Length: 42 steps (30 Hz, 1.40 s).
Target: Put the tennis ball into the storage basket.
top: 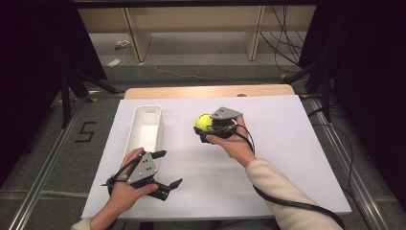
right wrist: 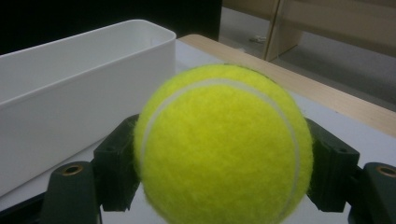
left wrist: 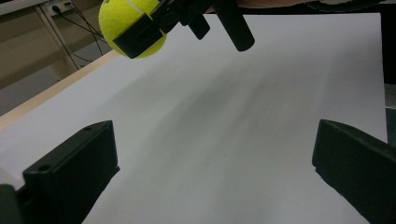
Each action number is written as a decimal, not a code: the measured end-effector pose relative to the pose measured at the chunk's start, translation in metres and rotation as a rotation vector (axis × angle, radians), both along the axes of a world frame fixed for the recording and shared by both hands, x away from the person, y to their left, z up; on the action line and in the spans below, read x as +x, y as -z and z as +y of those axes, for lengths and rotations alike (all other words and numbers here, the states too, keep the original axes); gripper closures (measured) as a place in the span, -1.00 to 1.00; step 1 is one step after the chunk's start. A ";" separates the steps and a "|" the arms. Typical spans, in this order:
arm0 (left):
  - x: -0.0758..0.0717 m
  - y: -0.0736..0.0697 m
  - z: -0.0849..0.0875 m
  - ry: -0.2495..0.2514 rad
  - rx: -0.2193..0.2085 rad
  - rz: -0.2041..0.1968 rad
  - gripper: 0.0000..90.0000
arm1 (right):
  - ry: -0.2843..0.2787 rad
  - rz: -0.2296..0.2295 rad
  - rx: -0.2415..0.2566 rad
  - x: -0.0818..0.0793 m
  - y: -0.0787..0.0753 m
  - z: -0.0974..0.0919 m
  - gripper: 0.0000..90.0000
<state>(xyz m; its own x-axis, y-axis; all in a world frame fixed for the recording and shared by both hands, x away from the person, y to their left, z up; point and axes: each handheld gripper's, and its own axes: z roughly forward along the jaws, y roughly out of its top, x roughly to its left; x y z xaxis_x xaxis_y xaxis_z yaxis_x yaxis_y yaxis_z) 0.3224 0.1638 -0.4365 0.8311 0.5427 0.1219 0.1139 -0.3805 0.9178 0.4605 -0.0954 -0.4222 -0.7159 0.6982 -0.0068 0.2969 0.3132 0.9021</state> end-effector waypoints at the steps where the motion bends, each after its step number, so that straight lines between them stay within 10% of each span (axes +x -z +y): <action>1: 0.000 0.000 0.000 0.000 0.000 0.001 -1.00 | 0.000 -0.001 0.001 0.000 0.000 0.000 -0.42; 42: 0.000 0.000 0.000 -0.001 0.001 0.000 -1.00 | -0.033 -0.009 0.003 -0.003 -0.003 0.017 -0.42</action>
